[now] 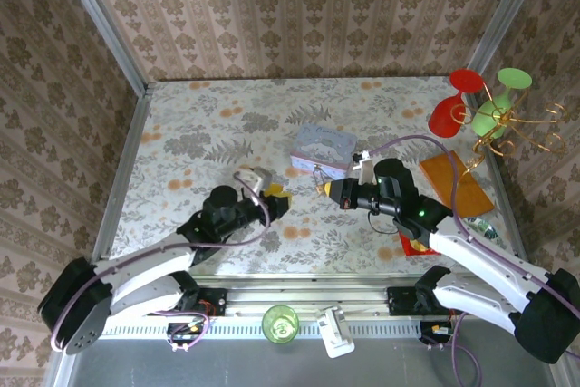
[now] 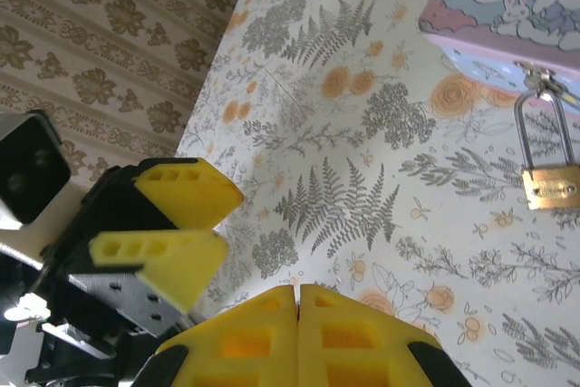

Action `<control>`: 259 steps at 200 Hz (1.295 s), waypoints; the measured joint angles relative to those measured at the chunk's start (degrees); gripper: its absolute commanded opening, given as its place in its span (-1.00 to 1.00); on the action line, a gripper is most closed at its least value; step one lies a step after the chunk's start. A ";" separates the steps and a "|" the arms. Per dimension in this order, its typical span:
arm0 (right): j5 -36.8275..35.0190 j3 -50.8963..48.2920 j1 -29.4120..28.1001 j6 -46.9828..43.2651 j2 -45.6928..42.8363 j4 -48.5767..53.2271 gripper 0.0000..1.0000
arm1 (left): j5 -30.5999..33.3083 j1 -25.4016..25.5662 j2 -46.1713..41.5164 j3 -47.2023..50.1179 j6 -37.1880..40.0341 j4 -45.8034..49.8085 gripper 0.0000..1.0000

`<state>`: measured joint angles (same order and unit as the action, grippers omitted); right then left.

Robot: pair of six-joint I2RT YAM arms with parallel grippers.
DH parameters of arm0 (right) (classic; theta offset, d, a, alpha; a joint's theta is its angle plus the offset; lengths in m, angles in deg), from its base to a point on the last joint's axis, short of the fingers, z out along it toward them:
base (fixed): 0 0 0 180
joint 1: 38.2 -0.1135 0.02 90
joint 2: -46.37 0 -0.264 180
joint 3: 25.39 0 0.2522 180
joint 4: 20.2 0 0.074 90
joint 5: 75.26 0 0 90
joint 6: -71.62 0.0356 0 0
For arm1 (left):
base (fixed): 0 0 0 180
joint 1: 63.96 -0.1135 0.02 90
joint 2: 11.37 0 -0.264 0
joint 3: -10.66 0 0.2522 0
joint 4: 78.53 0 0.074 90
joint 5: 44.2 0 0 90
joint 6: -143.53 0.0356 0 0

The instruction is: Unlock a padlock with a key

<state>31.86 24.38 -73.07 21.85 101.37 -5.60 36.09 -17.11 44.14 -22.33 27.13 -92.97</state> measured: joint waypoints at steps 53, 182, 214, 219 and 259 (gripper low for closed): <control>-0.22 -2.32 0.17 -4.68 -0.66 -7.98 -1.00 | 8.74 6.01 -6.60 -6.62 -19.41 9.75 -0.10; 5.92 2.73 2.73 13.99 3.58 -1.92 -1.00 | -20.35 0.68 6.32 -16.76 18.25 15.06 -0.23; 5.90 2.12 2.73 14.49 3.43 -1.92 -1.00 | -24.17 1.55 8.20 -16.98 18.62 13.44 -0.36; 5.90 2.12 2.73 14.51 3.43 -1.92 -1.00 | -24.52 1.70 8.33 -17.05 18.75 13.22 -0.37; 6.10 2.05 2.69 15.52 3.45 -2.29 -1.00 | -24.30 2.99 11.52 -18.47 20.46 13.25 -0.39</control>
<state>37.96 26.44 -70.39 37.37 104.82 -7.90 11.78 -14.12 55.65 -40.80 47.59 -79.73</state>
